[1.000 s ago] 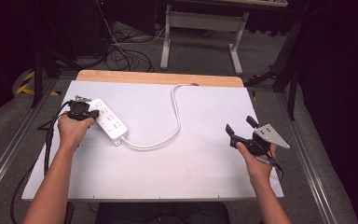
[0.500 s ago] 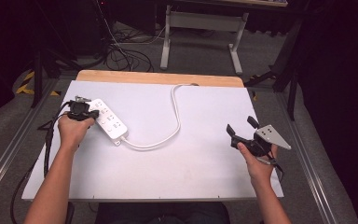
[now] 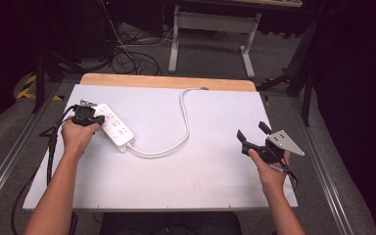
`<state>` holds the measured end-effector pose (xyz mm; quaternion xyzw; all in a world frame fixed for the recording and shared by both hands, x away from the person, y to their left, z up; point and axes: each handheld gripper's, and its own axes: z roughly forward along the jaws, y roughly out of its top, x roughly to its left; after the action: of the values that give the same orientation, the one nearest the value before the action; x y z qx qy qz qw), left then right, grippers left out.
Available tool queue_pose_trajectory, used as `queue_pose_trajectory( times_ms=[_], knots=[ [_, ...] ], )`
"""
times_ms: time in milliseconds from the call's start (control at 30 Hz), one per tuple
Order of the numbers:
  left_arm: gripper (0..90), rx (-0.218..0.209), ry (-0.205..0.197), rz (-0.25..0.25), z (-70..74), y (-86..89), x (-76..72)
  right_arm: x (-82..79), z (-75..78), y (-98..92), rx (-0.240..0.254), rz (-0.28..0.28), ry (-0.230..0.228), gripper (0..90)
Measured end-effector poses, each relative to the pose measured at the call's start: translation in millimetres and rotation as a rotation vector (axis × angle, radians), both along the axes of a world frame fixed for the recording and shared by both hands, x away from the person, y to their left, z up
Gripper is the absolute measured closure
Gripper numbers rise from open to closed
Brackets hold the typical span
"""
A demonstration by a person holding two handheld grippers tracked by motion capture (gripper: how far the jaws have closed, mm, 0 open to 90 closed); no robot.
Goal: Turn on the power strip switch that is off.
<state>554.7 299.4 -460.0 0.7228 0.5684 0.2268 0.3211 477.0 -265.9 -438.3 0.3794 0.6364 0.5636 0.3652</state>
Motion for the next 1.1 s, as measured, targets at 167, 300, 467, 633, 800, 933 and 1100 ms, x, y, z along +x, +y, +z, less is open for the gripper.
queue_pose_trajectory(
  times_ms=[167, 300, 467, 633, 800, 933, 1100],
  knots=[
    [90.0, -0.011, -0.001, -0.001, -0.3, 1.7, -0.2, -0.3, 0.0, 0.0, -0.002, 0.001, -0.001, 12.3],
    [90.0, -0.01, -0.024, 0.017, -0.2, 2.4, -0.1, 0.2, -0.1, 0.1, -0.004, 0.002, 0.0, 12.3],
    [89.9, -0.009, -0.039, 0.038, 0.2, 6.0, -2.3, 0.6, 0.0, -0.1, -0.002, 0.001, 0.002, 12.3],
    [89.8, -0.072, -0.116, 0.051, 11.3, 13.3, -14.5, 0.7, 0.5, -0.9, -0.001, 0.001, -0.003, 12.3],
    [88.9, -0.094, -0.25, 0.037, 24.6, 10.7, -45.8, 0.2, 1.9, -2.0, 0.009, 0.002, -0.007, 12.3],
    [86.3, -0.135, -0.344, 0.036, 34.4, 5.3, -62.2, 0.3, 3.4, -2.7, 0.012, 0.007, -0.014, 12.3],
    [81.8, -0.11, -0.395, 0.002, 36.2, -6.6, -86.8, 1.7, 4.7, -1.6, 0.017, 0.014, -0.016, 12.3]
  ],
)
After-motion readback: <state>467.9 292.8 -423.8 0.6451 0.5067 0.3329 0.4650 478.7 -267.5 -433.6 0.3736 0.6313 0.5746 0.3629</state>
